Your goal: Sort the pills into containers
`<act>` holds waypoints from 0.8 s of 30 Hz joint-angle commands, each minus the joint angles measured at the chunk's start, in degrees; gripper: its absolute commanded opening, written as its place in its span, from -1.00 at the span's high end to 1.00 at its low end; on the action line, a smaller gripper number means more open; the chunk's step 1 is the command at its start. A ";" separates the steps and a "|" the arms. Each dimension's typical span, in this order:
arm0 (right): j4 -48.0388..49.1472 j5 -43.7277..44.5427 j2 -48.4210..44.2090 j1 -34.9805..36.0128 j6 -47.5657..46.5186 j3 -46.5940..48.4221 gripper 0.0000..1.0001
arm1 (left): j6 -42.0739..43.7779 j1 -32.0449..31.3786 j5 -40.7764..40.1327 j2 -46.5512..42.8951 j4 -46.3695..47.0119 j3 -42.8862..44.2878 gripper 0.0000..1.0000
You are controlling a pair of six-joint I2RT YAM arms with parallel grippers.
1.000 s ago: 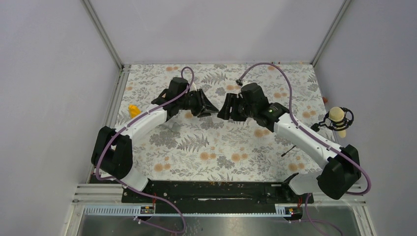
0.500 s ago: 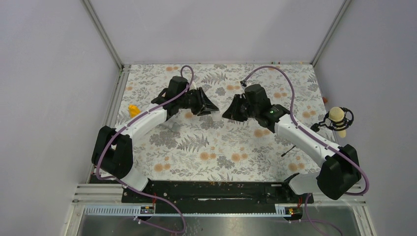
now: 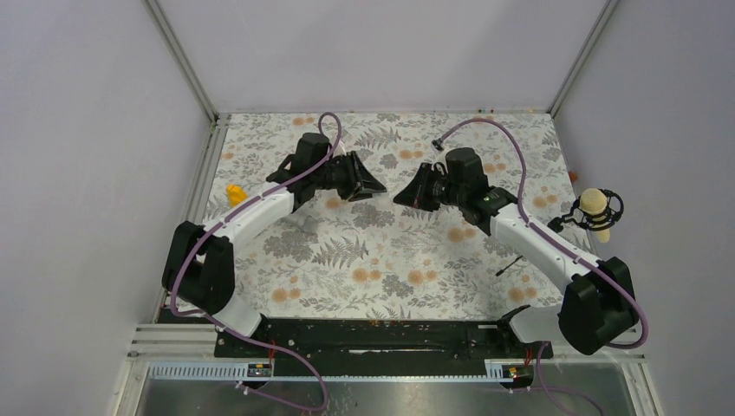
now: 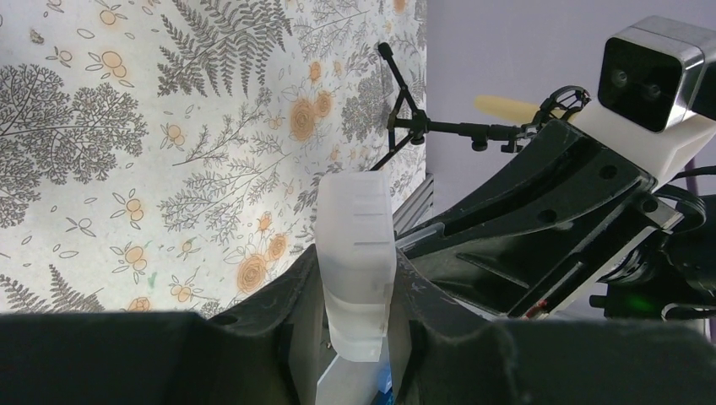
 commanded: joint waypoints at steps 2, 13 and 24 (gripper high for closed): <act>3.62 -3.33 -1.22 -1.05 -0.77 -0.15 1.00 | -0.64 0.60 2.90 0.32 4.47 2.57 0.99; -3.49 4.88 0.05 -2.98 -5.23 -0.63 1.00 | 5.07 4.50 -7.31 -2.26 -2.85 3.00 -0.98; -1.65 6.42 16.10 -3.68 -13.12 1.95 1.00 | 14.45 10.33 -17.81 -5.73 -14.50 7.66 -0.97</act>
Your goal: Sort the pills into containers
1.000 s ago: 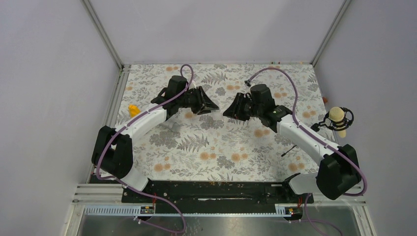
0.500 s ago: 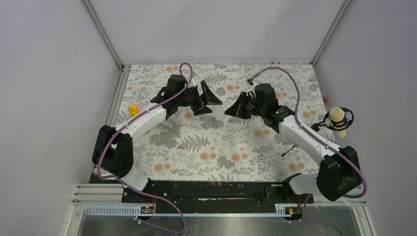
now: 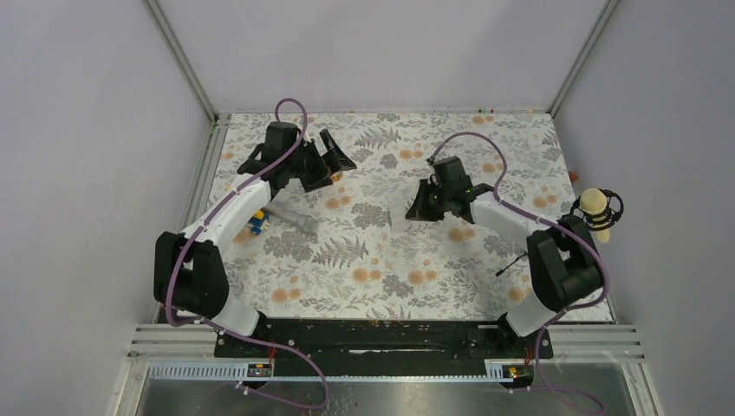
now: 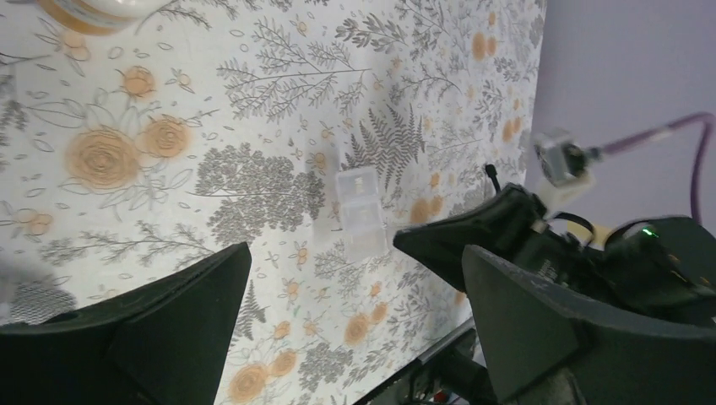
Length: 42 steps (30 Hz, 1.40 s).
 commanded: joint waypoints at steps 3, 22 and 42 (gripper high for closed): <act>0.80 1.20 6.15 -1.21 -7.88 3.66 1.00 | 6.92 1.08 -5.99 -3.36 -4.70 5.37 -0.97; -24.77 15.03 15.14 5.69 -14.54 41.57 -0.77 | 12.99 4.16 -17.13 -7.43 -11.77 9.54 -0.97; -39.12 26.89 24.49 11.89 -17.08 62.21 -0.64 | 19.69 2.80 -17.70 9.39 5.44 9.23 -0.87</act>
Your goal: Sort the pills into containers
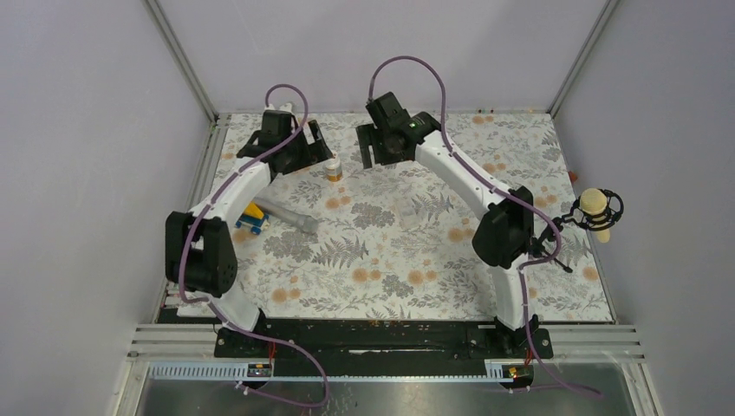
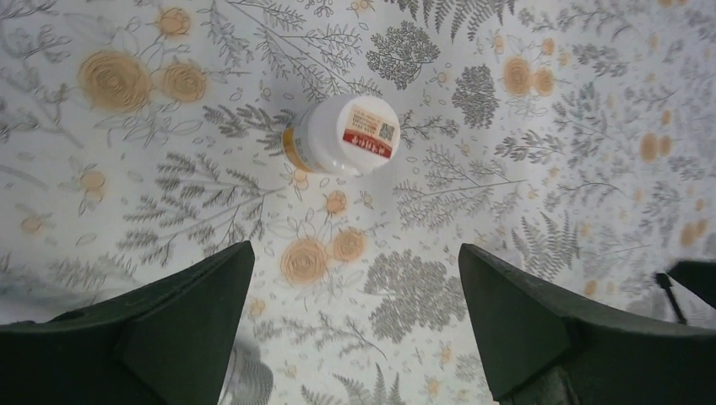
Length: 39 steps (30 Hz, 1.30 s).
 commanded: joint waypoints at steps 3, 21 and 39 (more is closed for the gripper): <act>1.09 1.50 -10.39 -0.32 -1.13 -9.77 -0.66 | 8.47 -5.02 -4.91 8.63 14.17 1.78 -0.91; 3.47 2.14 -19.14 -3.72 -0.57 -22.03 -0.68 | 12.06 -8.68 -18.14 21.68 18.72 6.78 -0.59; 3.27 0.68 -21.90 -4.48 0.72 -25.33 -0.68 | 19.69 -13.73 -11.42 11.69 15.78 -3.74 0.53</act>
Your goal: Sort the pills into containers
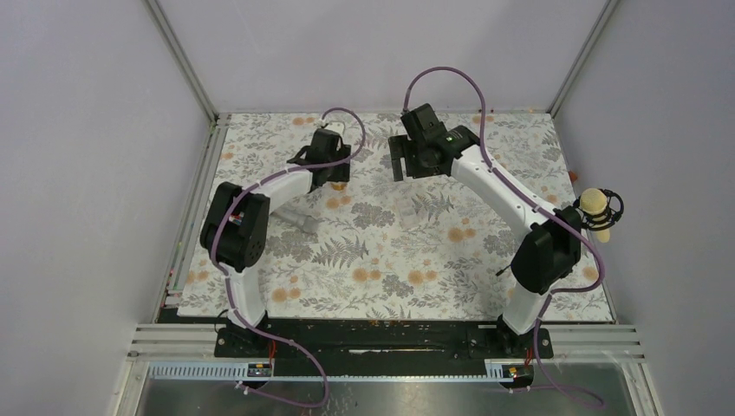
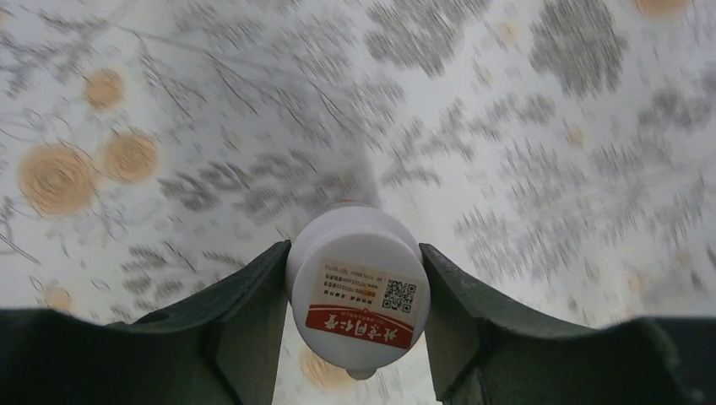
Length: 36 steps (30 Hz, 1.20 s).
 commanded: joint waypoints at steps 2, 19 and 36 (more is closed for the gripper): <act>0.85 -0.74 -3.36 -0.44 1.44 -1.62 -0.68 | 3.28 -5.16 4.42 -10.76 -0.88 -8.97 0.50; 6.81 -9.71 -8.12 -0.39 5.71 -12.13 -0.68 | -1.02 -11.77 1.84 -27.79 2.16 -26.58 -0.67; 14.04 -17.73 3.28 10.03 -6.75 -6.09 -0.77 | -4.95 -9.62 -19.65 -55.43 0.27 -32.50 -0.76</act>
